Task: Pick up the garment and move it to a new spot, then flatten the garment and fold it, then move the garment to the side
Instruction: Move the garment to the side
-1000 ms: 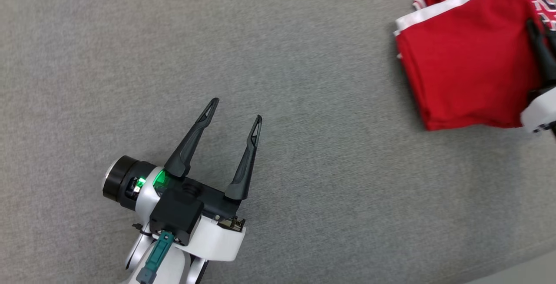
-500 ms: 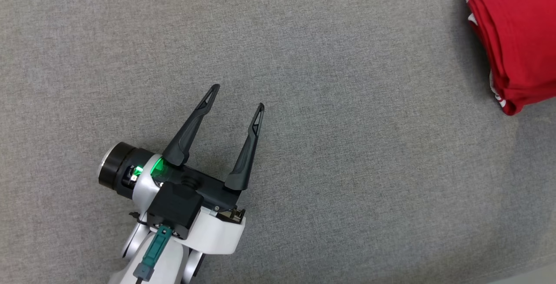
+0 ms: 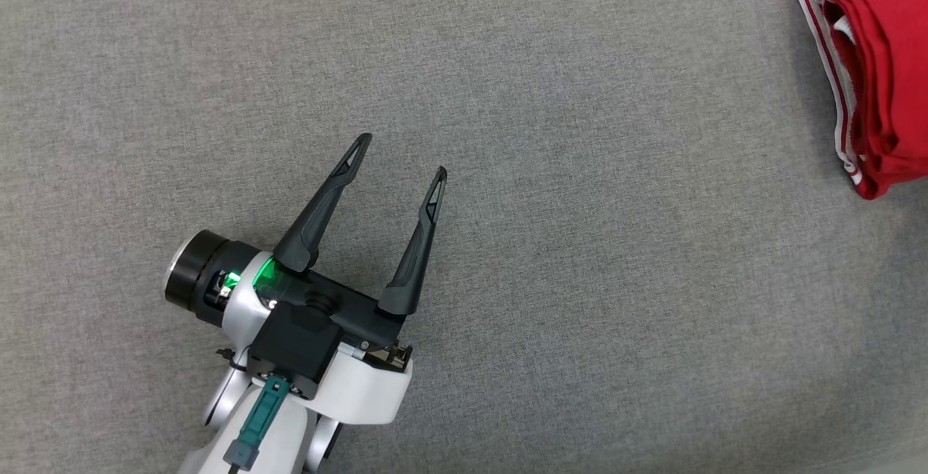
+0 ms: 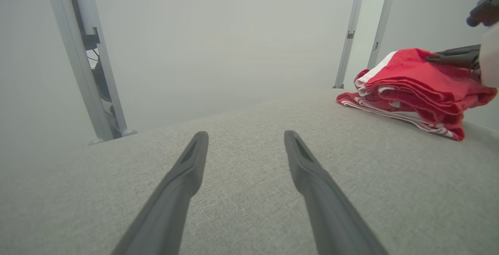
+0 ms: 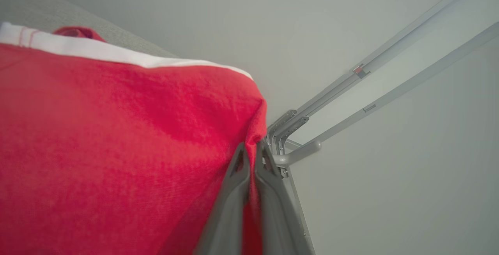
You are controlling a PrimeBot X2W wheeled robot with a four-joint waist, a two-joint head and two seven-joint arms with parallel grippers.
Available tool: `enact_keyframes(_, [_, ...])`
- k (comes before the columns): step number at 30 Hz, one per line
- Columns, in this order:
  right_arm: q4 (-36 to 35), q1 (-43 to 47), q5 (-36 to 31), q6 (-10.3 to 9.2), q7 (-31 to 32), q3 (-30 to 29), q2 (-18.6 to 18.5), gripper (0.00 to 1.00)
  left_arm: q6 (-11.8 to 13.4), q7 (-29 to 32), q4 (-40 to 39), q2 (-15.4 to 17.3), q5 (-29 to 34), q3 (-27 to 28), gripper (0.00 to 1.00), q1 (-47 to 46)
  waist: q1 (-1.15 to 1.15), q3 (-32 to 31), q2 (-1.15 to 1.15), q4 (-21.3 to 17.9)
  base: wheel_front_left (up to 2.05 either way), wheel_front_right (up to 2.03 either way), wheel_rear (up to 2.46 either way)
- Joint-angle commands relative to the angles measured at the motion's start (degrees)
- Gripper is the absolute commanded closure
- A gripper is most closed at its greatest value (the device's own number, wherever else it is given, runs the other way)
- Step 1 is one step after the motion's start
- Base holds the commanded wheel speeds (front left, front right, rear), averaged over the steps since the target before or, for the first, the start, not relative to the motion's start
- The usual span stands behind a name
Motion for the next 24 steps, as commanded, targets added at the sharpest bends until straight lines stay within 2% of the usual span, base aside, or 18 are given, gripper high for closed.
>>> enact_keyframes(1, [0.1,-0.8,-2.4,-0.04,-0.3,-2.1,0.1,0.2,0.3,0.0,-0.3,0.4,0.0,-0.1,0.0,-0.5,0.0,-0.1,0.0,0.1,0.0,0.0,0.0])
enact_keyframes(2, [-0.4,-1.0,-4.1,-0.04,-0.3,-3.6,0.5,0.0,0.2,0.1,-0.4,0.5,0.0,-0.2,0.0,-0.6,0.0,-0.2,0.0,0.2,0.0,0.0,0.0])
enact_keyframes(7, [-2.5,0.7,-13.8,-0.03,-0.3,-11.2,3.8,0.0,0.3,0.2,-0.4,0.7,-0.5,-0.4,0.0,-0.4,0.0,-1.2,0.0,0.8,0.0,0.0,0.0])
enact_keyframes(11, [-4.7,1.5,-15.2,-0.03,-0.3,-12.8,9.0,0.0,0.5,0.1,0.4,0.4,-1.3,-0.7,0.0,0.5,0.0,-3.4,0.0,1.3,0.0,0.0,0.0])
enact_keyframes(14, [-6.2,3.3,-10.6,-0.03,-0.3,-11.0,13.0,0.0,1.0,0.0,1.0,-0.2,-2.0,-0.7,0.0,1.2,0.0,-5.7,0.0,1.9,0.0,0.0,0.0])
enact_keyframes(16, [-7.5,4.7,-5.9,-0.03,-0.3,-7.6,15.5,0.0,1.4,-0.1,1.7,-0.7,-3.0,-0.6,0.0,1.9,0.0,-7.4,0.0,2.4,0.0,0.0,0.0])
enact_keyframes(19, [-10.0,8.0,1.7,-0.03,-0.3,-1.6,17.1,0.0,2.1,-0.2,2.8,-1.1,-4.6,0.2,0.0,2.6,0.0,-10.2,0.0,3.5,0.0,0.0,0.0])
enact_keyframes(20, [-10.0,8.0,1.7,-0.03,-0.3,-1.6,17.1,0.0,2.1,-0.2,2.8,-1.1,-4.6,0.2,0.0,2.6,0.0,-10.2,0.0,3.5,0.0,0.0,0.0])
enact_keyframes(24, [-13.3,12.6,10.6,-0.03,-0.3,5.8,17.3,0.0,3.2,-0.2,4.1,-1.6,-6.8,2.3,0.0,4.0,0.0,-13.5,0.0,5.0,0.0,0.0,0.0])
